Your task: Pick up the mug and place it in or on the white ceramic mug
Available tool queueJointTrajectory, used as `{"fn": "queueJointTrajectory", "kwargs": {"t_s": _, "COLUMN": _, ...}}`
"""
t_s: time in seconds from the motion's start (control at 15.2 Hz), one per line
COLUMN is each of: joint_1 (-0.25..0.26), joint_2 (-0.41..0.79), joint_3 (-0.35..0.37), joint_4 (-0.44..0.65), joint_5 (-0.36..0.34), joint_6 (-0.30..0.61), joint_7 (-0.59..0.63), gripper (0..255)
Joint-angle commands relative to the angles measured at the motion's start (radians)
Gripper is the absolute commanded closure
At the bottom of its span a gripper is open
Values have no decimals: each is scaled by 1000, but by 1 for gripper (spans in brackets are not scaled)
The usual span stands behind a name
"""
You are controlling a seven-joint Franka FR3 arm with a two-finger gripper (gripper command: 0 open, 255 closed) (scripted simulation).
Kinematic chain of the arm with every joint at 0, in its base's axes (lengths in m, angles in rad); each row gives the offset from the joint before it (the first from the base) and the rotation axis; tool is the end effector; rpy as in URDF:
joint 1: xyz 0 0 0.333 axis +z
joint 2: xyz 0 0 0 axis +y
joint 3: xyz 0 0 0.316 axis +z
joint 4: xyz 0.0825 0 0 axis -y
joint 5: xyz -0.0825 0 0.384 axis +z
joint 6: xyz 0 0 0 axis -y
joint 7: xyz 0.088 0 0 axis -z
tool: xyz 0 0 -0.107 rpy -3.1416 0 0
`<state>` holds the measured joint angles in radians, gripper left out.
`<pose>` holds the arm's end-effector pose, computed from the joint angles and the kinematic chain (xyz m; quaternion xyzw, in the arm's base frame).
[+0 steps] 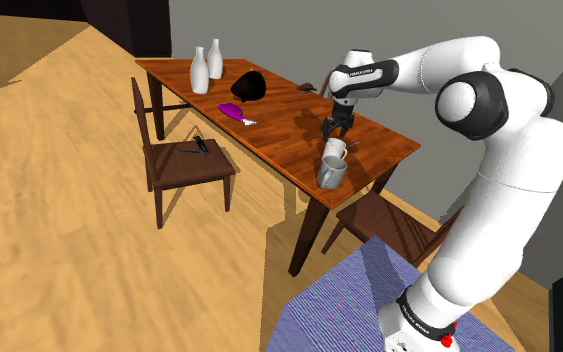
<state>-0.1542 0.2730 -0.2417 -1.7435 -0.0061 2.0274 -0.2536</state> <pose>0.5902 -0.2349 0.4226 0.9972 -0.0651 -0.0023 0.0361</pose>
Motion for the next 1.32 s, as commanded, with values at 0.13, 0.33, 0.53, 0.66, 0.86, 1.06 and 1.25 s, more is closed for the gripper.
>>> {"fn": "queueJointTrajectory", "kwargs": {"t_s": 0.13, "joint_1": -36, "joint_2": 147, "joint_3": -1, "joint_4": 137, "joint_5": 39, "joint_6": -11, "joint_7": -29, "gripper": 0}}
{"fn": "queueJointTrajectory", "kwargs": {"t_s": 0.33, "joint_1": -39, "joint_2": 160, "joint_3": 0, "joint_4": 116, "joint_5": 42, "joint_6": 23, "joint_7": -31, "gripper": 0}}
{"fn": "queueJointTrajectory", "kwargs": {"t_s": 0.53, "joint_1": -41, "joint_2": 175, "joint_3": 2, "joint_4": 97, "joint_5": 46, "joint_6": 57, "joint_7": -33, "gripper": 0}}
{"fn": "queueJointTrajectory", "kwargs": {"t_s": 0.66, "joint_1": -42, "joint_2": 183, "joint_3": 3, "joint_4": 88, "joint_5": 48, "joint_6": 75, "joint_7": -35, "gripper": 0}}
{"fn": "queueJointTrajectory", "kwargs": {"t_s": 0.86, "joint_1": -42, "joint_2": 184, "joint_3": 3, "joint_4": 88, "joint_5": 48, "joint_6": 75, "joint_7": -35, "gripper": 0}}
{"fn": "queueJointTrajectory", "kwargs": {"t_s": 1.06, "joint_1": -42, "joint_2": 184, "joint_3": 3, "joint_4": 88, "joint_5": 48, "joint_6": 75, "joint_7": -35, "gripper": 0}}
{"fn": "queueJointTrajectory", "kwargs": {"t_s": 1.25, "joint_1": -42, "joint_2": 183, "joint_3": 3, "joint_4": 88, "joint_5": 48, "joint_6": 74, "joint_7": -35, "gripper": 255}}
